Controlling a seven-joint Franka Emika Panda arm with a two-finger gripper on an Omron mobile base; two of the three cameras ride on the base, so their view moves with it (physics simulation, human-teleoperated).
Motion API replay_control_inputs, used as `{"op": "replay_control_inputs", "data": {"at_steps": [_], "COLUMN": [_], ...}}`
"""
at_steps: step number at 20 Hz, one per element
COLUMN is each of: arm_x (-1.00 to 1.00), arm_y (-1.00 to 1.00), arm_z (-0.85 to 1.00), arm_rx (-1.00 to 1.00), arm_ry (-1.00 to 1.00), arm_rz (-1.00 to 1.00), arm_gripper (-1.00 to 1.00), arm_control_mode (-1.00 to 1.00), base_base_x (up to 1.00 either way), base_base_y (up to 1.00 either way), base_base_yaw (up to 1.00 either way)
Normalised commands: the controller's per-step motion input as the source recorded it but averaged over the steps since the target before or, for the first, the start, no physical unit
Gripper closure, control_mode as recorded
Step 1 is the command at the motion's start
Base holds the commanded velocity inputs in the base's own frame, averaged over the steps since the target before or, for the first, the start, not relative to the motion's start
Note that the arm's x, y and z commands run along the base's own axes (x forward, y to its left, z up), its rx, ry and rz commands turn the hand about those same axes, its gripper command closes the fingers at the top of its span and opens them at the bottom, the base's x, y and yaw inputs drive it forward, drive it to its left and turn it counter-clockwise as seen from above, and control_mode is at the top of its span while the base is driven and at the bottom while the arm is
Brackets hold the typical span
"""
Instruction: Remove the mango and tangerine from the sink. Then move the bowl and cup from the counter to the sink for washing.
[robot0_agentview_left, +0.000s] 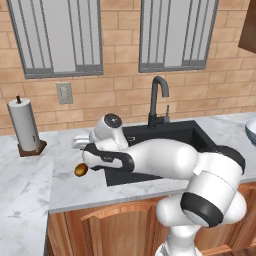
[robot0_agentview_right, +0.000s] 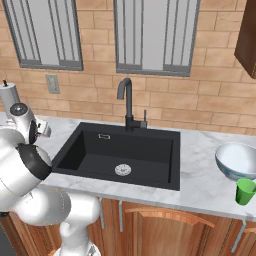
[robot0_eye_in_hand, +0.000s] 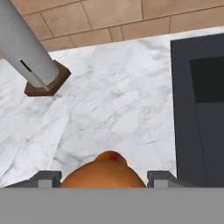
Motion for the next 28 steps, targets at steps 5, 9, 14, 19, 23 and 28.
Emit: {"op": "replay_control_inputs", "data": {"at_steps": [5, 9, 14, 19, 23, 28], "arm_x": [0.19, 0.23, 0.21, 0.22, 0.21, 0.2], "arm_y": [0.12, 0.08, 0.05, 0.11, 0.16, 0.12], "arm_z": [-0.13, -0.14, -0.12, -0.12, -0.15, -0.19], "arm_rx": [0.0, 0.0, 0.0, 0.0, 0.0, 0.0], "arm_ry": [0.06, 0.05, 0.03, 0.06, 0.09, 0.11], "arm_rz": [0.0, 0.0, 0.0, 0.0, 0.0, 0.0], "arm_gripper": [1.0, 1.0, 1.0, 1.0, 1.0, 1.0], "arm_control_mode": [-1.0, -1.0, -1.0, -1.0, -1.0, -1.0], "base_base_x": [0.0, 0.0, 0.0, 0.0, 0.0, 0.0], "base_base_y": [0.0, 0.0, 0.0, 0.0, 0.0, 0.0], "base_base_yaw": [0.0, 0.0, 0.0, 0.0, 0.0, 0.0]}}
